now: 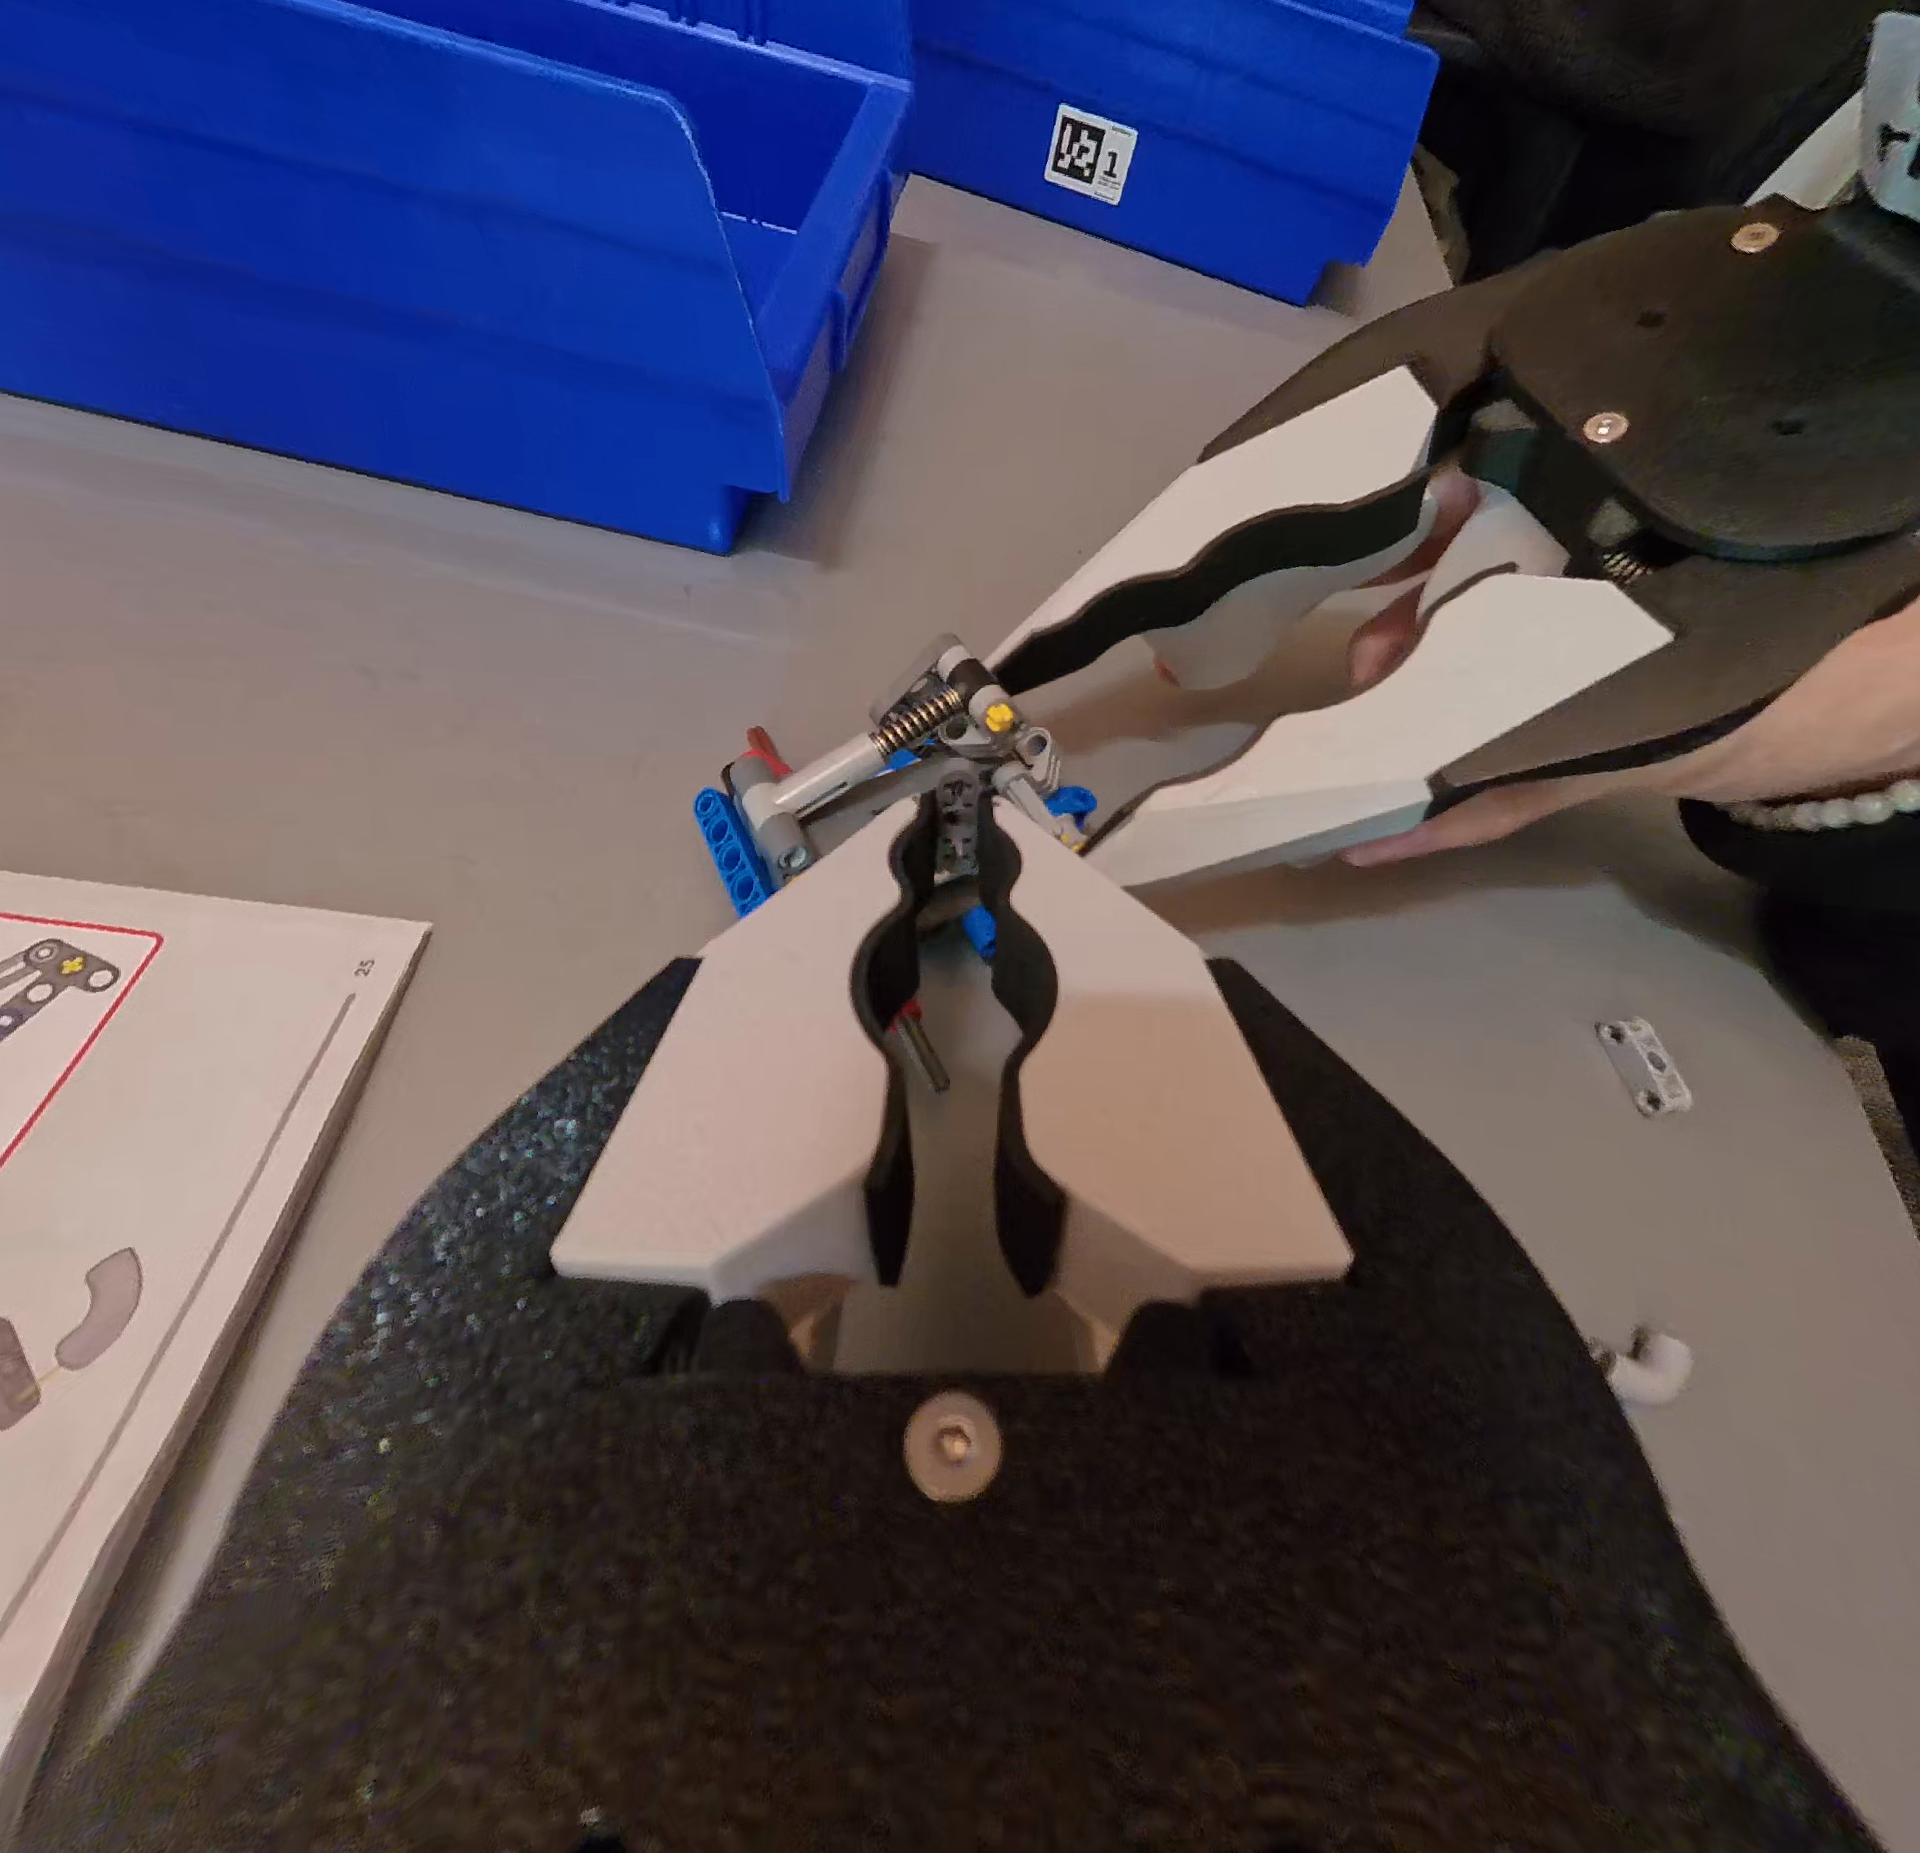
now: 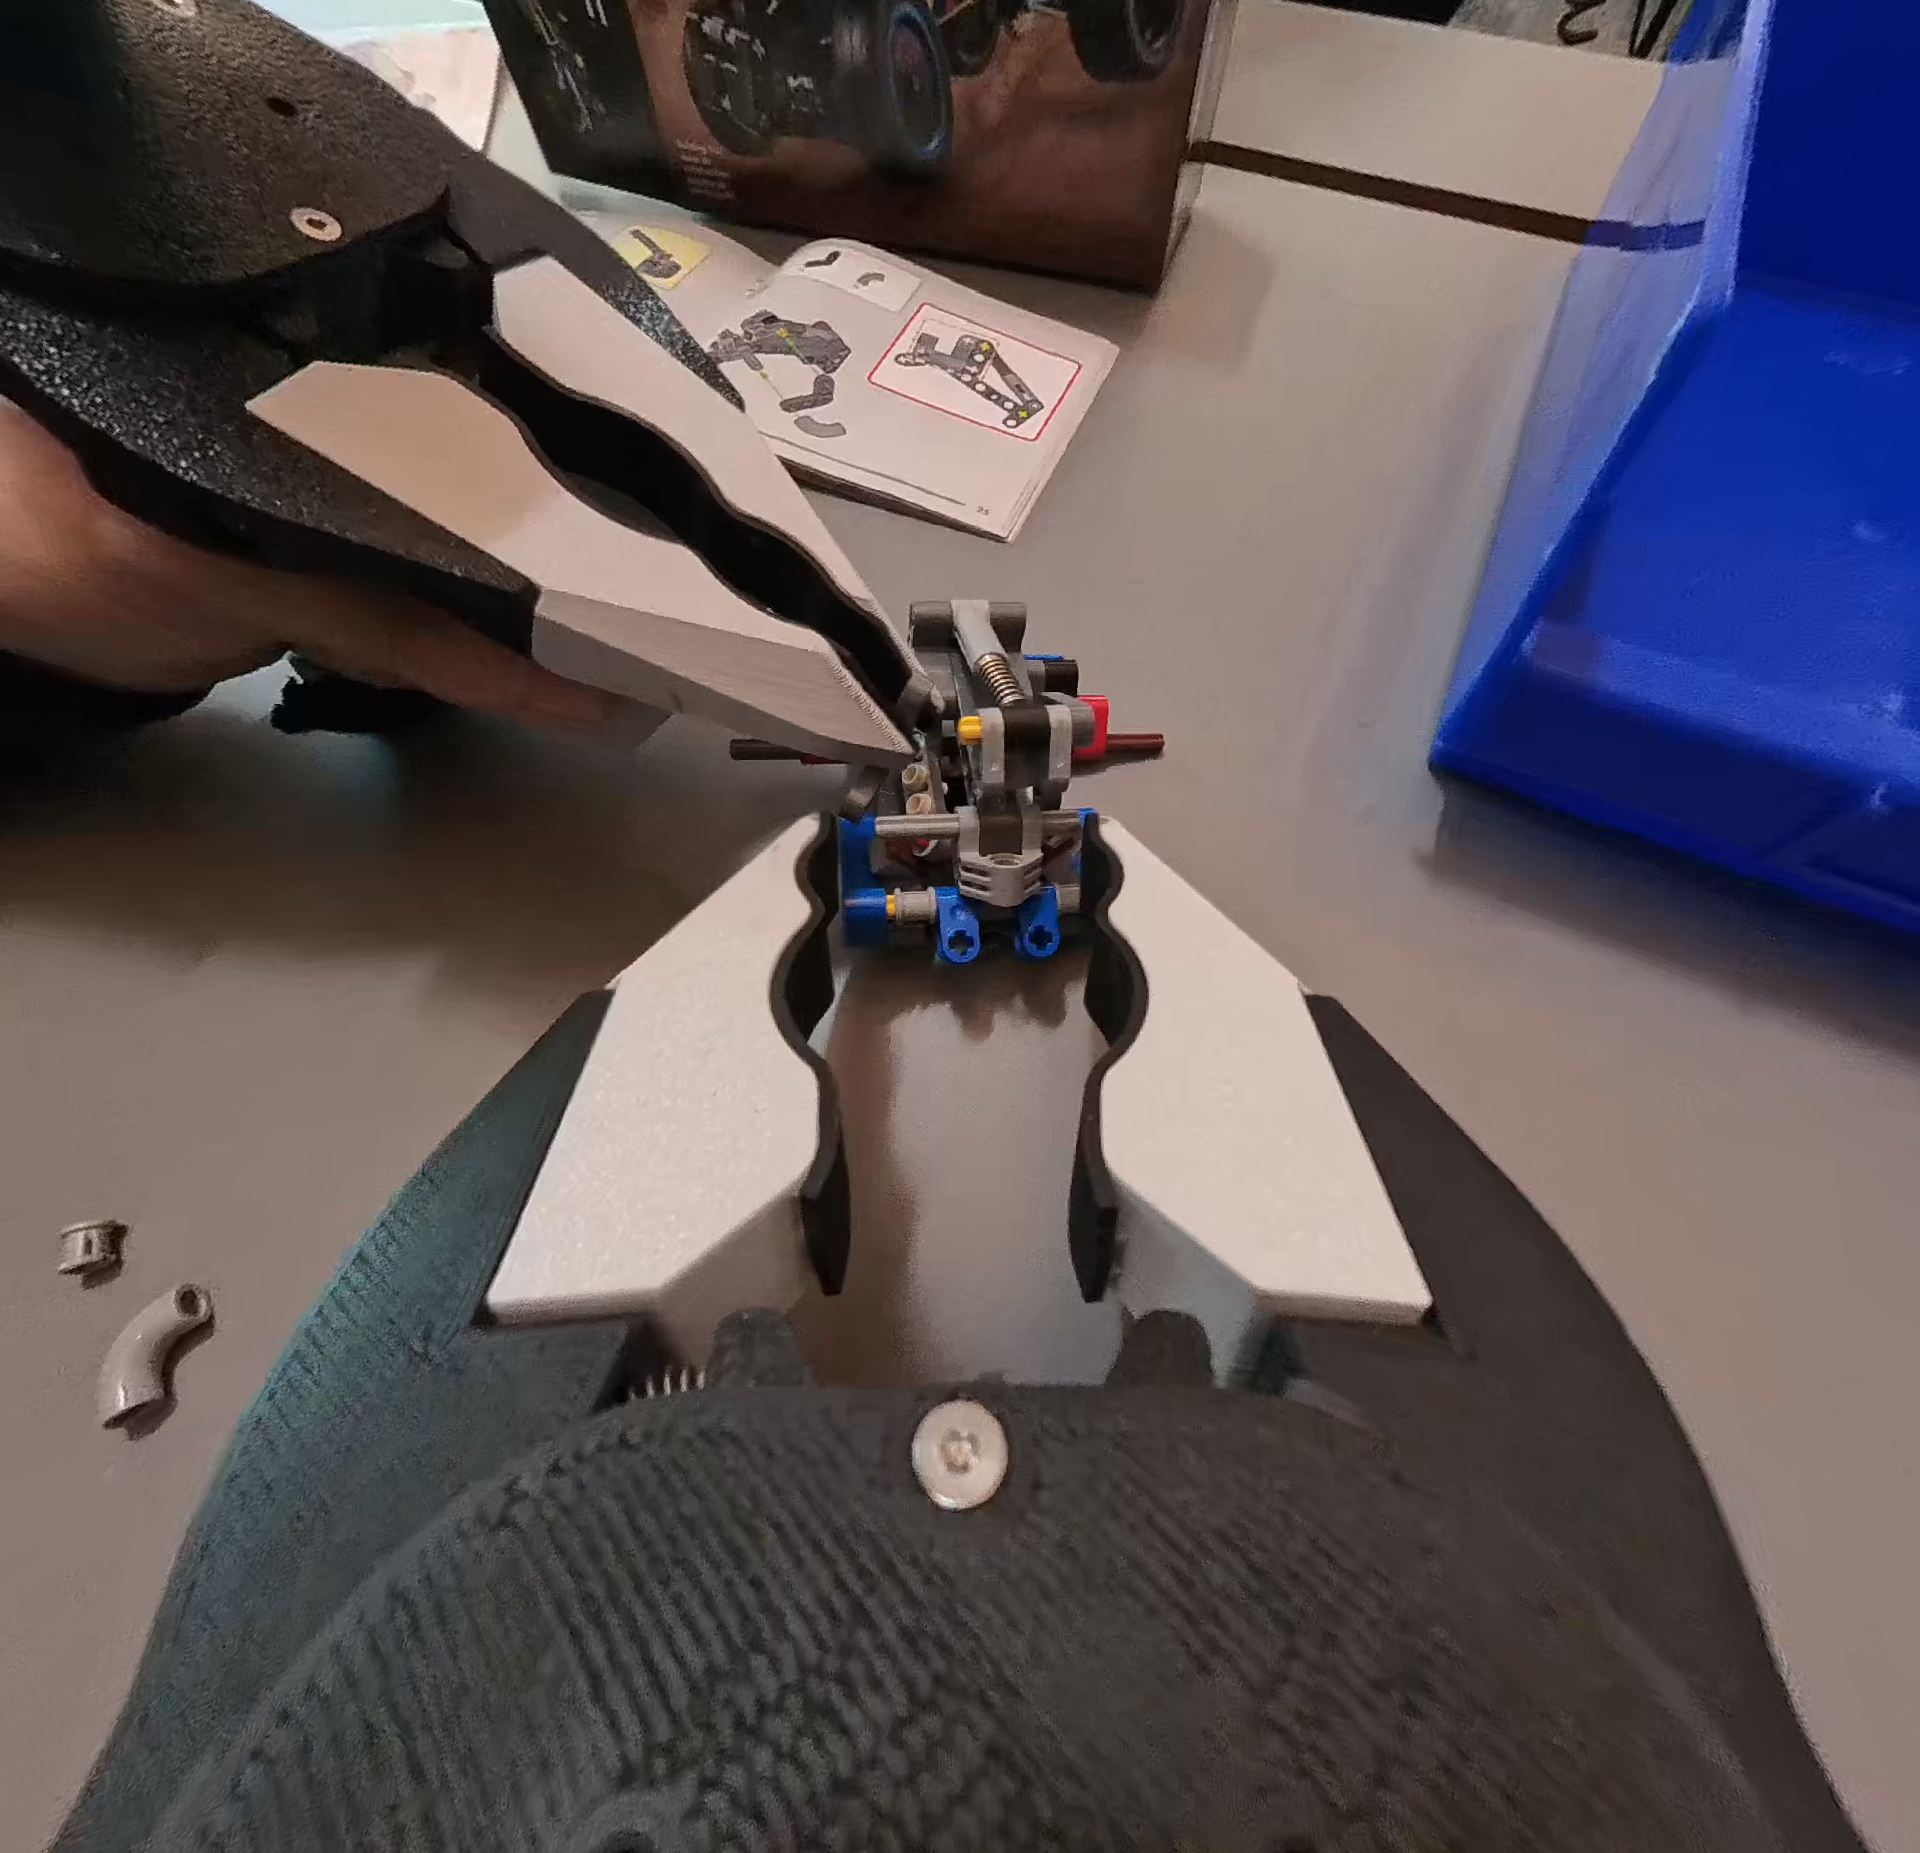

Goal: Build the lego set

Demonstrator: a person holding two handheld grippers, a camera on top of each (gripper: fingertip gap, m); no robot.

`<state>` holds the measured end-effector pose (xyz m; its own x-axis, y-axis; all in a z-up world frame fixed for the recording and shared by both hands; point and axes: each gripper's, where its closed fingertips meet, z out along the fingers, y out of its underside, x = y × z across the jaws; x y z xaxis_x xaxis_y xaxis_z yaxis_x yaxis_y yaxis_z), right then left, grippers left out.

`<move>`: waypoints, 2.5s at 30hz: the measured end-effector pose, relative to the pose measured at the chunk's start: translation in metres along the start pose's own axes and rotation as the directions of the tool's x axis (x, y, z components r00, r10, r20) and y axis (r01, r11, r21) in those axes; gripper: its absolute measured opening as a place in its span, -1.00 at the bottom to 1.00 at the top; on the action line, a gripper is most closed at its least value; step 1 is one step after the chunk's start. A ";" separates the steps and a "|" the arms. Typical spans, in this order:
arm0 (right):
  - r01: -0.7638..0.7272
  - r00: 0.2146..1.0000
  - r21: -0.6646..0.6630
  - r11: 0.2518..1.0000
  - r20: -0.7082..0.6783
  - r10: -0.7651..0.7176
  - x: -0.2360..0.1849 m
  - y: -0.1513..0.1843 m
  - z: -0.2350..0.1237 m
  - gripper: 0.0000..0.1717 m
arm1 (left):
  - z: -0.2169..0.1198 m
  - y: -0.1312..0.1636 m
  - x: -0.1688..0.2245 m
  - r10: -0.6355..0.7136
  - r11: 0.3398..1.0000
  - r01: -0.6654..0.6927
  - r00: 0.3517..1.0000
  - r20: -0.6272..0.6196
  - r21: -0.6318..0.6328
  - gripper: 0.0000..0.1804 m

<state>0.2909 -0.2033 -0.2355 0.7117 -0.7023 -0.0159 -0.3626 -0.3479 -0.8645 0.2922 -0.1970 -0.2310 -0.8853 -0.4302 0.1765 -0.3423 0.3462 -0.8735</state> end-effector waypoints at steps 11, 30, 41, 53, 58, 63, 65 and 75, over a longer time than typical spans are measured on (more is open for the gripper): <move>-0.127 0.992 -0.023 0.992 0.016 0.128 0.000 0.003 0.003 -0.56 | 0.003 0.001 -0.001 0.011 1.000 -0.010 0.999 0.049 -0.014 -0.96; -0.083 0.994 0.030 0.996 -0.068 0.085 -0.030 -0.004 -0.014 -0.74 | -0.020 0.006 0.008 -0.042 0.998 0.037 0.994 0.100 0.056 -0.96; -0.116 0.991 0.091 0.989 0.085 0.108 -0.045 -0.013 -0.017 -0.98 | -0.030 -0.005 0.024 0.021 0.990 -0.024 0.999 0.023 0.137 -0.95; -0.345 0.893 0.077 0.935 0.333 0.302 -0.054 -0.013 -0.030 -0.99 | -0.042 0.003 0.044 0.963 0.251 -0.960 0.233 0.138 -0.126 -0.82; -0.302 0.903 0.047 0.952 0.334 0.270 -0.063 -0.010 -0.026 -0.99 | -0.036 0.010 0.042 0.987 0.122 -0.976 0.101 0.124 -0.181 -0.92; -0.287 0.916 0.034 0.957 0.303 0.264 -0.063 -0.009 -0.022 -0.99 | -0.036 0.009 0.036 0.989 0.064 -0.972 0.031 0.147 -0.227 -0.96; -0.283 0.923 0.037 0.958 0.283 0.261 -0.061 -0.010 -0.021 -0.99 | -0.036 0.007 0.037 0.984 0.032 -0.974 -0.009 0.179 -0.223 -0.91; -0.167 0.962 0.083 0.982 0.234 0.143 -0.051 -0.015 -0.027 -0.92 | -0.034 -0.001 0.044 0.968 0.108 -0.985 0.074 0.238 -0.132 -0.96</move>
<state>0.2443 -0.1791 -0.2078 0.7733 -0.5797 -0.2566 -0.4247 -0.1731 -0.8887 0.2430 -0.1877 -0.2065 -0.3226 0.1050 -0.9407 0.7940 0.5710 -0.2086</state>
